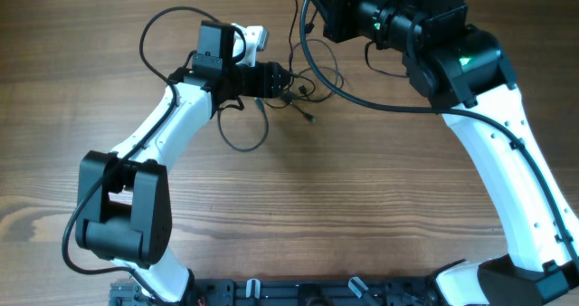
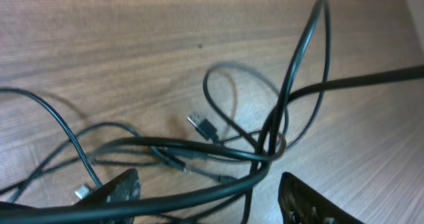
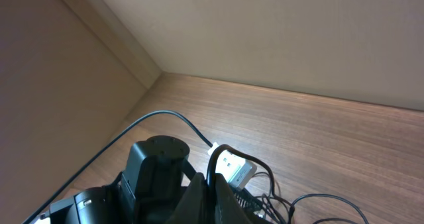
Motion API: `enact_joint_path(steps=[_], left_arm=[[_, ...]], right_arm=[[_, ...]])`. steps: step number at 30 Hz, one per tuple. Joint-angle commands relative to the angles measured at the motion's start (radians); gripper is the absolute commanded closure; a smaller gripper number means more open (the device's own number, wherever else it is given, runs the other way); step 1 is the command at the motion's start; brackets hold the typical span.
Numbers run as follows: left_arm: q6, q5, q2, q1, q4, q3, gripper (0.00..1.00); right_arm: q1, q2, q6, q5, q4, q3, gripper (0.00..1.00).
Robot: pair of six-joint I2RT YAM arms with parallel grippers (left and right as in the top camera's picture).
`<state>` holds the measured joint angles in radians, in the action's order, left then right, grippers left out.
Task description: Untangle cables
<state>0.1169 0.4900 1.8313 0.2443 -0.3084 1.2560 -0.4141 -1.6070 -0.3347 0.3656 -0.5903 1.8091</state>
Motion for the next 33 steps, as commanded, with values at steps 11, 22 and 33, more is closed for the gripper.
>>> enact_joint_path(steps=[11, 22, 33], left_arm=[[-0.01, 0.042, 0.015, 0.042, 0.06, 0.005, 0.3], [-0.009, 0.101, 0.084, 0.064, 0.108, 0.005, 0.41], [-0.009, 0.095, 0.114, 0.07, 0.119, 0.005, 0.52]], right_arm=[[0.003, 0.035, 0.018, -0.002, 0.002, 0.027, 0.95], [0.003, 0.035, 0.016, 0.017, 0.003, 0.027, 0.95], [0.003, 0.035, 0.016, 0.016, 0.006, 0.027, 0.95]])
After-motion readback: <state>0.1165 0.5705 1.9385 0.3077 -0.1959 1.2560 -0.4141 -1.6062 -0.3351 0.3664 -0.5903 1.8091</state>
